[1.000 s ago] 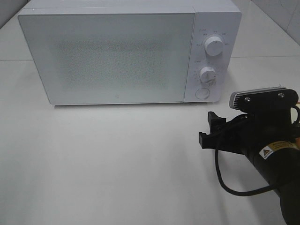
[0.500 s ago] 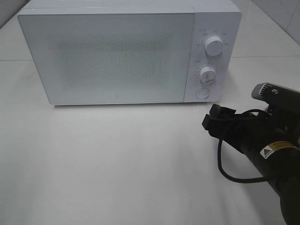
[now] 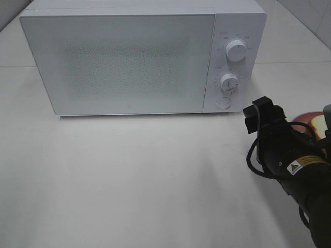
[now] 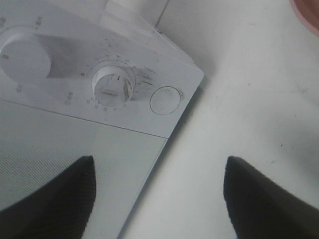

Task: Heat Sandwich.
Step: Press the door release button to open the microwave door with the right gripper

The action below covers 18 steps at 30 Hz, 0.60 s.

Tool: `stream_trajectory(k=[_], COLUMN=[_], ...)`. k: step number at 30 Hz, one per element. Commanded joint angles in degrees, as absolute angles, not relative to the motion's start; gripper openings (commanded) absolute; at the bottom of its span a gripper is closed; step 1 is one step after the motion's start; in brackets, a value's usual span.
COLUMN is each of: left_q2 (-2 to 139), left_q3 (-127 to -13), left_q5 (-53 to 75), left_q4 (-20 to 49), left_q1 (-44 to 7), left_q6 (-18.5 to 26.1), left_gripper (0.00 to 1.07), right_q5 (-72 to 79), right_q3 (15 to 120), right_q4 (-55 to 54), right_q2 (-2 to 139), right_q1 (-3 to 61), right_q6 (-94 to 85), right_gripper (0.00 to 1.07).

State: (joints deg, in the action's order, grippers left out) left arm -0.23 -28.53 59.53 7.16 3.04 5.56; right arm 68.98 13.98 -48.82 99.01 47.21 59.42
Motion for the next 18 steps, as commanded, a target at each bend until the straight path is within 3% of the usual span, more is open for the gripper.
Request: stream_trajectory(k=[1,8,11,12,13,15,18], left_q2=[-1.8,-1.8,-1.8,-1.8,-1.8,-1.8,-1.8], left_q3=[-28.4,-28.4,-28.4,-28.4,-28.4,-28.4,-28.4], left_q5=[59.4,59.4,59.4,59.4,59.4,59.4,59.4], left_q4=[7.7,7.7,7.7,7.7,7.7,7.7,7.7], left_q1=[2.9,2.9,2.9,2.9,2.9,2.9,2.9], left_q6=[5.4,5.4,5.4,5.4,5.4,5.4,5.4], left_gripper=[1.01,1.01,1.01,1.01,1.01,1.01,1.01], right_q5=[69.0,68.6,67.8,67.4,67.4,66.8,66.6], right_q3=[14.0,14.0,14.0,14.0,14.0,14.0,14.0], right_q4=[-48.8,-48.8,-48.8,-48.8,-48.8,-48.4,-48.0], right_q2=[99.0,99.0,99.0,99.0,99.0,99.0,99.0], right_q1=[47.5,47.5,47.5,47.5,47.5,47.5,47.5], right_q6=[70.6,80.3,81.8,82.3,82.3,82.4,82.4], right_gripper=[0.65,0.43,0.24,0.12,0.12,0.00,0.00])
